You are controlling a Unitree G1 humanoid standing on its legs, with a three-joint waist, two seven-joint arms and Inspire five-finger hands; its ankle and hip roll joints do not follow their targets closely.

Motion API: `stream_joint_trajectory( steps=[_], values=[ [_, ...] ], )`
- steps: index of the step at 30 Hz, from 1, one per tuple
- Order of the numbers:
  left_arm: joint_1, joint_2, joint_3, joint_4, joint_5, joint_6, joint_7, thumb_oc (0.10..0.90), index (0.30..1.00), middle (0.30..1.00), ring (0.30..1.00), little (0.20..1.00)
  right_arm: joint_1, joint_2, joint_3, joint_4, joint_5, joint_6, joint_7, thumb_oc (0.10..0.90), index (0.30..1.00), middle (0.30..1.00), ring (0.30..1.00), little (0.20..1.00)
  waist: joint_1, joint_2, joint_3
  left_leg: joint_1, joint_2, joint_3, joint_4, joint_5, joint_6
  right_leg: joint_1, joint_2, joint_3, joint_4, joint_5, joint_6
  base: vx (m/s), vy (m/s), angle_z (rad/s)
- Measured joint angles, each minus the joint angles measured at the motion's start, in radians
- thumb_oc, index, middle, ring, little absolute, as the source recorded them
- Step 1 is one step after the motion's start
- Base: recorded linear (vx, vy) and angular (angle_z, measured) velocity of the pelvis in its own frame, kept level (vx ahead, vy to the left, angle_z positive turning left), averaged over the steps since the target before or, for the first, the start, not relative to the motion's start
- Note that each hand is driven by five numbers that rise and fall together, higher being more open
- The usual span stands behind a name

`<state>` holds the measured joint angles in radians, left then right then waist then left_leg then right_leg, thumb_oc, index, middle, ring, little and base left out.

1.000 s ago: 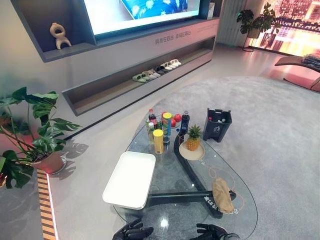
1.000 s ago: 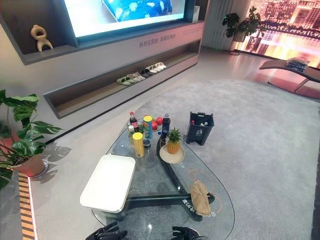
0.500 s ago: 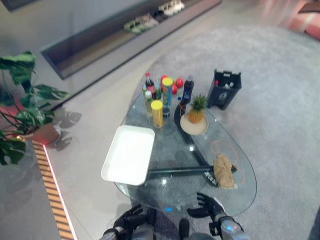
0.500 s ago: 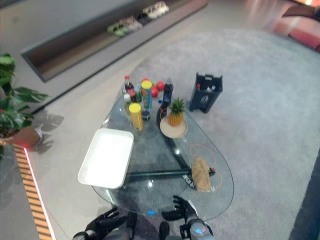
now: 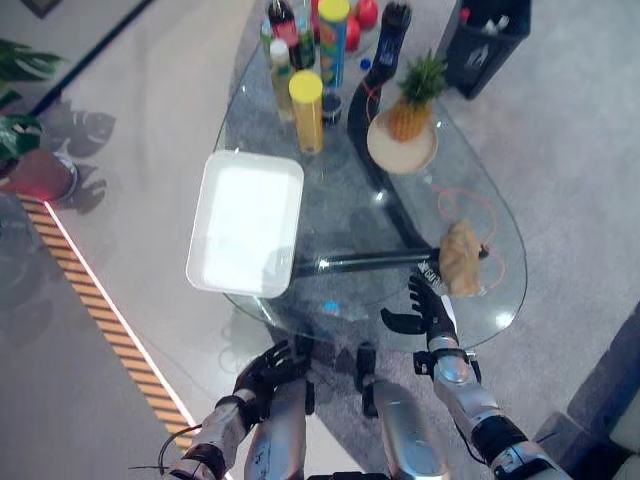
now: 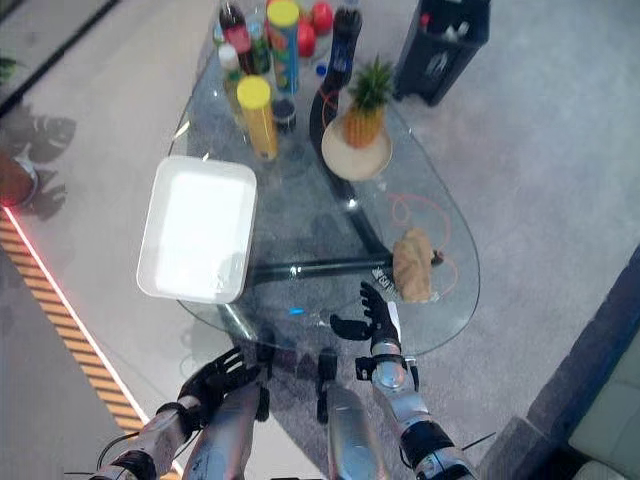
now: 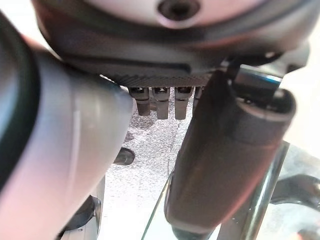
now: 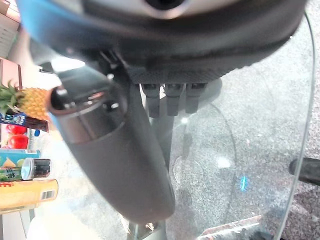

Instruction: Wipe the table with a cloth and put it in the basket.

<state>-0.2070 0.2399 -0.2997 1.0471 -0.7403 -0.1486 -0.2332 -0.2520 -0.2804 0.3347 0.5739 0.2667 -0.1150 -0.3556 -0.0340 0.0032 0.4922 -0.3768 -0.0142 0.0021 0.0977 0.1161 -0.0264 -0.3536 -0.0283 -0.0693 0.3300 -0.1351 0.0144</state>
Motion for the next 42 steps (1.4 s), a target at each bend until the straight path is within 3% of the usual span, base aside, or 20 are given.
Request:
stream_joint_trajectory(
  steps=[6,12,27,42],
  values=[
    [-0.001,0.007,0.003,-0.039,-0.045,-0.034,-0.015,0.8,0.9,0.9,0.9,0.9,-0.015,-0.016,-0.005,-0.084,-0.039,-0.017,-0.096,0.8,0.9,0.9,0.9,0.9,-0.025,0.012,0.038,-0.071,-0.006,0.02,0.028,0.009,0.013,-0.091,-0.005,0.024,0.055,-0.001,0.003,-0.03,0.049,-0.09],
    [0.006,0.009,0.002,-0.087,-0.094,-0.061,-0.012,0.8,0.9,0.9,0.9,0.9,-0.012,-0.039,-0.051,-0.228,-0.172,-0.042,-0.328,0.8,0.9,0.9,0.9,0.9,-0.027,0.017,0.042,-0.158,-0.009,0.037,0.053,0.011,0.026,-0.196,-0.008,0.039,0.1,0.005,0.003,0.0,0.059,-0.07],
    [0.007,0.014,-0.006,-0.131,-0.134,-0.072,0.009,0.8,0.9,0.9,0.9,0.9,-0.04,-0.04,-0.121,-0.292,-0.27,-0.048,-0.68,0.8,0.9,0.9,0.9,0.9,-0.03,0.016,0.042,-0.243,-0.022,0.043,0.095,0.009,0.032,-0.29,-0.021,0.049,0.157,-0.005,0.003,0.02,0.008,0.0],
    [-0.028,0.046,-0.048,-0.215,-0.197,-0.093,0.029,0.8,0.9,0.9,0.9,0.9,-0.279,-0.07,-0.139,-0.187,-0.225,0.0,-0.733,0.8,0.9,0.9,0.9,0.9,-0.02,0.016,0.042,-0.432,-0.039,0.041,0.168,0.012,0.034,-0.487,-0.039,0.049,0.258,-0.016,0.002,0.03,-0.009,0.02]
  ],
)
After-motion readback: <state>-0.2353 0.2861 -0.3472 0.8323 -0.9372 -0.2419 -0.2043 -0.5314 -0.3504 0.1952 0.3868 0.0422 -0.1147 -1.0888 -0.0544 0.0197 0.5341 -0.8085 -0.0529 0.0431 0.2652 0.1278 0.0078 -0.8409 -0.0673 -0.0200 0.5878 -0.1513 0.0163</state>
